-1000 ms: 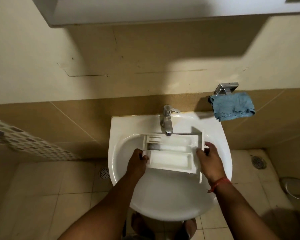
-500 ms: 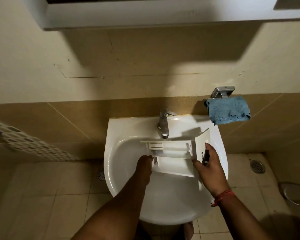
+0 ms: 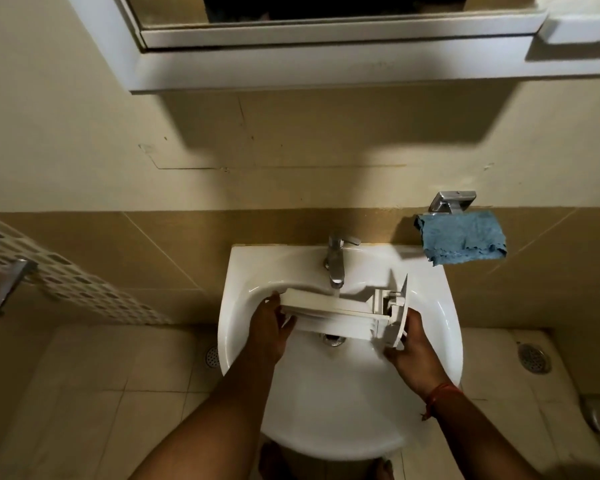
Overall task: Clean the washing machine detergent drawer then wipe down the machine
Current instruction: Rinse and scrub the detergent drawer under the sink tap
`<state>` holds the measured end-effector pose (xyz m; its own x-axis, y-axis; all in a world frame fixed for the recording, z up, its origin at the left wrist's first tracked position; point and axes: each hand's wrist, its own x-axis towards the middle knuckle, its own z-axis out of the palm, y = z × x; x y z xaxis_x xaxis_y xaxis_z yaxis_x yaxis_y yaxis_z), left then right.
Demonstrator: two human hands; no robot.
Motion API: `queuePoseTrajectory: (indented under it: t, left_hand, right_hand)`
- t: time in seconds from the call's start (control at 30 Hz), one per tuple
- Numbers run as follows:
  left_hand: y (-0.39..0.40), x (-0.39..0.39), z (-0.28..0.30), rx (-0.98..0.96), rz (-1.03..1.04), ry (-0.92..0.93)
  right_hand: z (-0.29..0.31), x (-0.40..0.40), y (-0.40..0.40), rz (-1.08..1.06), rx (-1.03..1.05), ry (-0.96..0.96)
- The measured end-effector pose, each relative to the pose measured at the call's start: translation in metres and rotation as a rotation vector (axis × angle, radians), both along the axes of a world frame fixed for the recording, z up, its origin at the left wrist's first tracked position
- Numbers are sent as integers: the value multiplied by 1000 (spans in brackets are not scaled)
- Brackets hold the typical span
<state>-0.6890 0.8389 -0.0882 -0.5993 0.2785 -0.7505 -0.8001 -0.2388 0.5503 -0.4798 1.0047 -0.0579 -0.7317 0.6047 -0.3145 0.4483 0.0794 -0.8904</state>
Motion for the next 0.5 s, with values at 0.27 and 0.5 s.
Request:
queuePoseTrajectory:
  t: [0.27, 0.5]
  left_hand:
    - [-34, 3, 1, 35, -115, 126]
    - [-48, -1, 7, -251, -497, 312]
  right_hand:
    - [6, 9, 5, -94, -697, 216]
    - [-6, 9, -7, -230, -348, 138]
